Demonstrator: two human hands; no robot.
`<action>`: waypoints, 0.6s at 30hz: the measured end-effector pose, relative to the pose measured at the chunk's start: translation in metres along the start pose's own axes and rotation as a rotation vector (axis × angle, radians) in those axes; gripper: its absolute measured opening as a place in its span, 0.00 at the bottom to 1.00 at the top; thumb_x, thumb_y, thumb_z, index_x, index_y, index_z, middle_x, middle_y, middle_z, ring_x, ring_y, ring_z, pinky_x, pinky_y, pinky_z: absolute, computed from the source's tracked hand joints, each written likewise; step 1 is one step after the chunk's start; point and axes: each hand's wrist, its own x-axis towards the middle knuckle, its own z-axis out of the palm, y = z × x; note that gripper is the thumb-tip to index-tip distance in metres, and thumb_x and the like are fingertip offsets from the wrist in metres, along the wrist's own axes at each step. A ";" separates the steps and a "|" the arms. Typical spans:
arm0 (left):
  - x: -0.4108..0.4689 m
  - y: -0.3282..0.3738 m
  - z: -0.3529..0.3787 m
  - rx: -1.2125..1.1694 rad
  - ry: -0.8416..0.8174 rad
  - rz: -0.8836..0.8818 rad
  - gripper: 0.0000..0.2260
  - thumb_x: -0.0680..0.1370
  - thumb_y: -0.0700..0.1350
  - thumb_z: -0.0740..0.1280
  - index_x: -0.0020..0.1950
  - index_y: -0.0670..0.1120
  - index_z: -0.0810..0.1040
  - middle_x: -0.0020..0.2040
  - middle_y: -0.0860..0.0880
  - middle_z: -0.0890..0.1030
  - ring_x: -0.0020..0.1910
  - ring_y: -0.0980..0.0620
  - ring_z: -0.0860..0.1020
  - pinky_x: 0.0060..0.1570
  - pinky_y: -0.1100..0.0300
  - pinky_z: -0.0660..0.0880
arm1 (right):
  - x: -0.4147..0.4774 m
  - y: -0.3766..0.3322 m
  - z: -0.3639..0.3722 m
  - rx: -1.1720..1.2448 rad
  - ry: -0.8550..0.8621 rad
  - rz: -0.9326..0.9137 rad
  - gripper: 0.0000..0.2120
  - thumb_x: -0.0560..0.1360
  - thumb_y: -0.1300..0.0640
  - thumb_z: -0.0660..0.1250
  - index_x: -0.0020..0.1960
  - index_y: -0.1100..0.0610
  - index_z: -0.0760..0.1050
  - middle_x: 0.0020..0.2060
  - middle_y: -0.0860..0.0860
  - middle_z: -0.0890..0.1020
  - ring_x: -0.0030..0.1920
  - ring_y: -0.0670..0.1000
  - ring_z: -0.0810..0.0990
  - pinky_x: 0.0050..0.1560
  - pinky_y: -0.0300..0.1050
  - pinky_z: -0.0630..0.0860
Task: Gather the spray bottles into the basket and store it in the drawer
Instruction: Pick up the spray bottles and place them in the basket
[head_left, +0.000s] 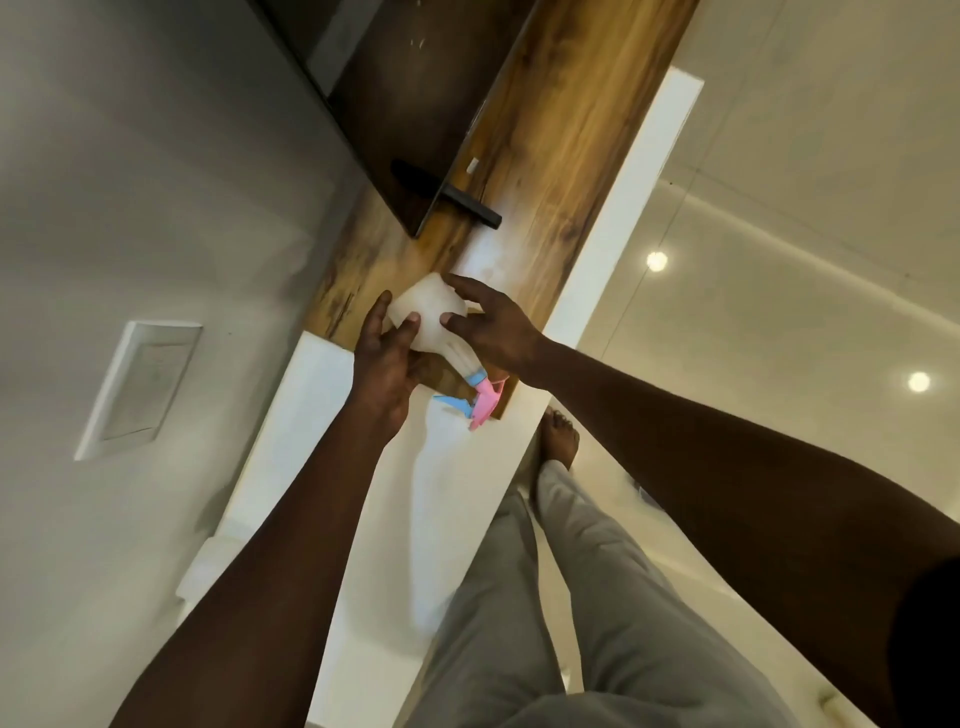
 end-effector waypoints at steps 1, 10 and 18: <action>-0.007 -0.001 0.000 0.010 -0.014 -0.012 0.26 0.80 0.47 0.72 0.77 0.56 0.70 0.72 0.45 0.76 0.67 0.39 0.80 0.61 0.41 0.82 | -0.008 0.000 -0.002 -0.004 0.008 -0.008 0.27 0.83 0.57 0.68 0.80 0.55 0.67 0.75 0.56 0.73 0.71 0.57 0.75 0.64 0.43 0.79; -0.077 -0.028 0.014 0.001 -0.157 -0.180 0.19 0.83 0.51 0.67 0.73 0.48 0.74 0.70 0.40 0.80 0.67 0.38 0.81 0.64 0.41 0.80 | -0.106 0.018 -0.024 0.131 0.162 0.058 0.19 0.81 0.53 0.72 0.70 0.52 0.80 0.57 0.51 0.79 0.58 0.51 0.79 0.66 0.51 0.77; -0.128 -0.070 0.080 0.056 -0.204 -0.422 0.15 0.81 0.55 0.70 0.61 0.46 0.79 0.61 0.34 0.83 0.60 0.36 0.84 0.45 0.48 0.85 | -0.196 0.076 -0.043 0.595 0.324 0.139 0.20 0.79 0.51 0.74 0.70 0.47 0.79 0.68 0.49 0.80 0.63 0.51 0.84 0.52 0.47 0.84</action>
